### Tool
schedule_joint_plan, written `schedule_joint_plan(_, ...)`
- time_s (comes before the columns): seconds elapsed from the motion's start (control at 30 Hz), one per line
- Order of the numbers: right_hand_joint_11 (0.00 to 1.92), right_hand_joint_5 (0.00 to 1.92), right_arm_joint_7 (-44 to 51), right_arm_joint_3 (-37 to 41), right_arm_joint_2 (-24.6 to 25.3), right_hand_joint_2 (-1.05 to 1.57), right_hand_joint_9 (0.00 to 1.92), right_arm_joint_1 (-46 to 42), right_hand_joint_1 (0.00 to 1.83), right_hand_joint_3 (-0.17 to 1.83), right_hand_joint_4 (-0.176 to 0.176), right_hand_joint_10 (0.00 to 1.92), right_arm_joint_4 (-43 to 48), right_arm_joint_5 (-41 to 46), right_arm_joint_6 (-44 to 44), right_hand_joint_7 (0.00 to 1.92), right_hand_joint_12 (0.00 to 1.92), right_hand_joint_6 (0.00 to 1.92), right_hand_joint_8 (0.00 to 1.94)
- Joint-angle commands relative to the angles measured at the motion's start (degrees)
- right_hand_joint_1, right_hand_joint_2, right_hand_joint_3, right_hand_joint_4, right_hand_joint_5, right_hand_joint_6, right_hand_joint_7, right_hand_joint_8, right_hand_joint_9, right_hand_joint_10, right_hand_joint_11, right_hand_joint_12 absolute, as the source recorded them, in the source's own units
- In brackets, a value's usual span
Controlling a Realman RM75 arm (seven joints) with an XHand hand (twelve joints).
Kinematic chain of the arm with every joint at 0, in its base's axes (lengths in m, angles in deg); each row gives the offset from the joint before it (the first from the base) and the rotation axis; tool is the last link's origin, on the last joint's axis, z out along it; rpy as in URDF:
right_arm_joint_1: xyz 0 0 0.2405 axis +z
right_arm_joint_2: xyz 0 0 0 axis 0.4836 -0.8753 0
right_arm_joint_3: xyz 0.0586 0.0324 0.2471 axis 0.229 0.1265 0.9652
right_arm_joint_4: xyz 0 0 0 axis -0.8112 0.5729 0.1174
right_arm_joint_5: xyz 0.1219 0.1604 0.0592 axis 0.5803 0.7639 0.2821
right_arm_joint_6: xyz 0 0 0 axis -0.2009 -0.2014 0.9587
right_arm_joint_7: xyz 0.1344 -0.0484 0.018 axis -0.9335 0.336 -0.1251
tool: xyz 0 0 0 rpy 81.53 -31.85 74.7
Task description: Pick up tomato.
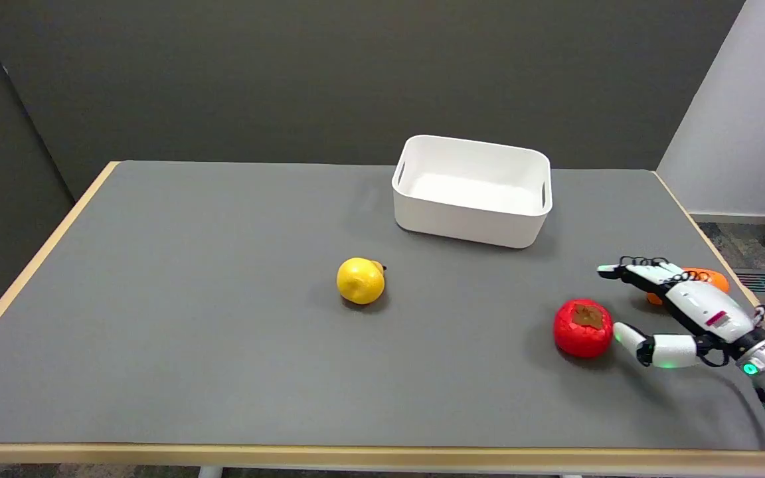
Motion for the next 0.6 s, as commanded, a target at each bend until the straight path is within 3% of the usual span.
schedule_joint_plan(0.03,0.09,0.2,11.2,1.8,-1.5,0.63,0.25,0.7,0.35,0.97,0.13,0.62,-6.6,-2.9,5.7,0.27,1.12,0.46,0.32)
schedule_joint_plan(0.5,0.12,0.2,10.4,2.0,-0.2,0.61,0.26,-10.9,0.32,0.96,0.126,0.65,-8.2,1.4,14.2,0.29,1.17,0.46,0.34)
schedule_joint_plan(0.6,0.12,0.21,6.8,2.0,0.7,0.61,0.26,-12.6,0.32,0.96,0.126,0.65,-8.3,2.1,13.9,0.29,1.18,0.46,0.34)
